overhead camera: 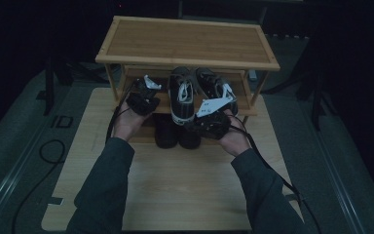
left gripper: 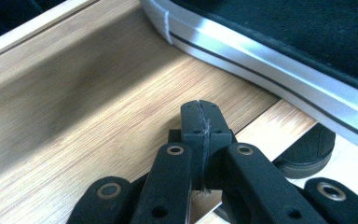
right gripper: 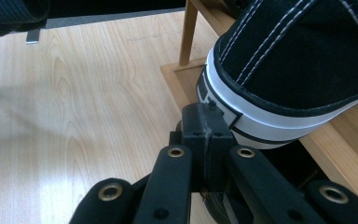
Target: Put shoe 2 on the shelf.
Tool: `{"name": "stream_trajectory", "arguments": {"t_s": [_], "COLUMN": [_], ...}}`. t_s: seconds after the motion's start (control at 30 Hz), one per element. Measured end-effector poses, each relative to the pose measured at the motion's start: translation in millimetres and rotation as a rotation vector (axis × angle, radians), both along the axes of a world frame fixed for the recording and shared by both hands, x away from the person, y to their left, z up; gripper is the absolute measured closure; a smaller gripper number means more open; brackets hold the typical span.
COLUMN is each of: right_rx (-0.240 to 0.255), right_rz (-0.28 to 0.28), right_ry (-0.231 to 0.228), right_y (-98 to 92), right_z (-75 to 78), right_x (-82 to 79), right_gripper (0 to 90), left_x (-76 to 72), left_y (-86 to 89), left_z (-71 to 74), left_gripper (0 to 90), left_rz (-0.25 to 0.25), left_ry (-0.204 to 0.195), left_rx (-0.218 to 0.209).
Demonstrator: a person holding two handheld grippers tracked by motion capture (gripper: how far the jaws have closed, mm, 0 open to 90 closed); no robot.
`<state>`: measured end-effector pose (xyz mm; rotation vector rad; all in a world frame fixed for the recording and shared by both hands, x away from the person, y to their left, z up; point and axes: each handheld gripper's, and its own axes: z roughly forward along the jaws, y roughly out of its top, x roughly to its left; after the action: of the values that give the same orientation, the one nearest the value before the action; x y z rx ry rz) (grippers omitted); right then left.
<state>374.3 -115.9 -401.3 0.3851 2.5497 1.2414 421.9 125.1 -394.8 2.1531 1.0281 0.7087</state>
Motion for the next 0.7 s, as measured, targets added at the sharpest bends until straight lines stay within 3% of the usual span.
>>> {"name": "stream_trajectory", "arguments": {"t_s": [0.13,0.17,0.23,0.7], "right_rx": [0.006,0.018,0.026,0.021], "right_rz": [0.005,0.006,-0.002,0.002], "right_ry": [-0.004,0.007,0.008,-0.015], "right_y": [0.8,1.4,2.7,12.1], "right_z": [-0.6,-1.5,-2.1,-2.6], "right_x": [0.9,2.9,4.1,9.7], "right_gripper": [90.0,90.0,90.0,90.0], "left_x": [0.5,2.4,3.1,2.0], "left_y": [-1.3,1.2,3.1,3.3], "left_z": [1.2,2.3,2.1,0.7], "left_gripper": [90.0,90.0,90.0,90.0], "left_rz": [-0.003,-0.006,-0.013,-0.008], "left_ry": [0.017,0.040,0.046,0.035], "left_rx": [-0.007,-0.027,-0.043,-0.052]}}
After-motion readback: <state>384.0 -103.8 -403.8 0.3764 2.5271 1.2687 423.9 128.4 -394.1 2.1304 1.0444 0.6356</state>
